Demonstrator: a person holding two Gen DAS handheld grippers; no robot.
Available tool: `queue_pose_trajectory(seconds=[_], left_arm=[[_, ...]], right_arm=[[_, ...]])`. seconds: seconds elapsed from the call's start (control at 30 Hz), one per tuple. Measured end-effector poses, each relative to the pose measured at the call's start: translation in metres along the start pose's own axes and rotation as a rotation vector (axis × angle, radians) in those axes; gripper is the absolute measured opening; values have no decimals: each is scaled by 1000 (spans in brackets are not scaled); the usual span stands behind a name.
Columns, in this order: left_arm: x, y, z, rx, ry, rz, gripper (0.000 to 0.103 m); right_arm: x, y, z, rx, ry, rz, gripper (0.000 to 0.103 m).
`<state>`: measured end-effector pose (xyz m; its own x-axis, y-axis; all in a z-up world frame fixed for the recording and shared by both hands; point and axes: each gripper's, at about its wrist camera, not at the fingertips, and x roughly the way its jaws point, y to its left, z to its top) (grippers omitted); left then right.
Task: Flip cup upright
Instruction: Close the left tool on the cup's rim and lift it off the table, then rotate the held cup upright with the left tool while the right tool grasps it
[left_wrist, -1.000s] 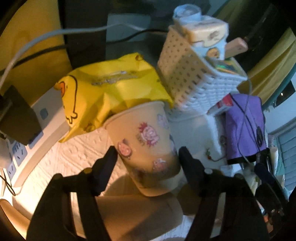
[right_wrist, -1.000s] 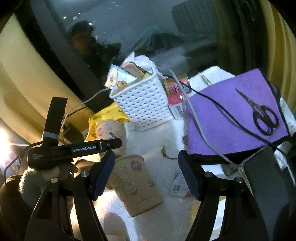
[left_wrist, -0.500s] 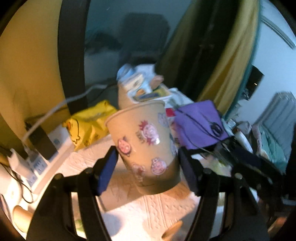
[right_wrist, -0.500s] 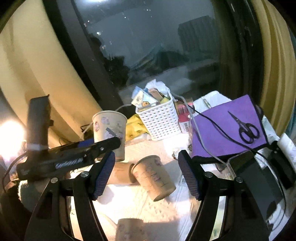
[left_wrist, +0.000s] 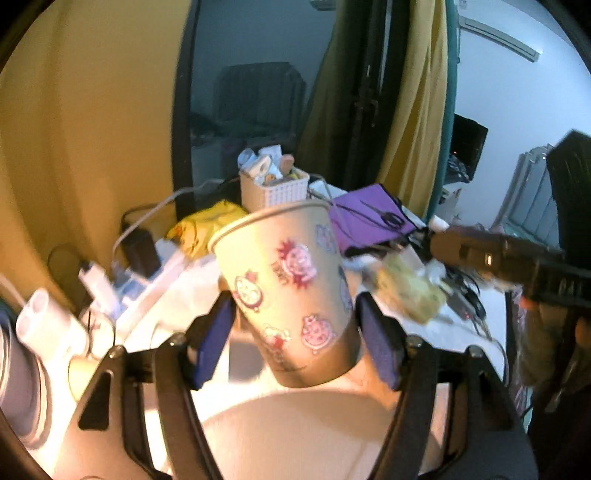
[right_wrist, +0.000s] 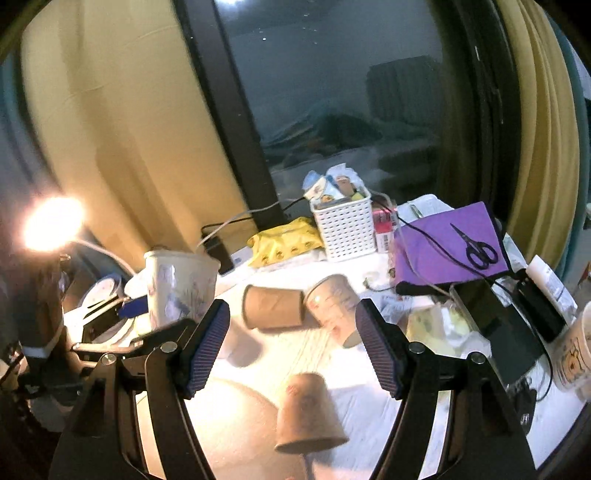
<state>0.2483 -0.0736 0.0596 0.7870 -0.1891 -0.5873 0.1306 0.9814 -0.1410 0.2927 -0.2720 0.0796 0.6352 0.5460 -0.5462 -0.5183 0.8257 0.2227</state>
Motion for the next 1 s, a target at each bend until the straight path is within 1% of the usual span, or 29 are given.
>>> queue_pose_trajectory(seconds=[0.13,0.4,0.73,0.83,1.0], left_arm=[[-27,5,-31,-10,-17,-11,68],[-69,2,-94,20,-56,-35,68],[-89,2,-146,24,-90,-62,68],[-94,3,-160,44,-113,-39,68],[-103,4,-178,80,-154,-23,68]], right_arm=[[-12,24,-16,-25,7,5,74],[-27,64,-54,-63,30,19,74],[-48,97,-101,-95,39,32,74],[-55,106,-112,-108,29,32,74],[-64,127,-130,-172,2,105,74]])
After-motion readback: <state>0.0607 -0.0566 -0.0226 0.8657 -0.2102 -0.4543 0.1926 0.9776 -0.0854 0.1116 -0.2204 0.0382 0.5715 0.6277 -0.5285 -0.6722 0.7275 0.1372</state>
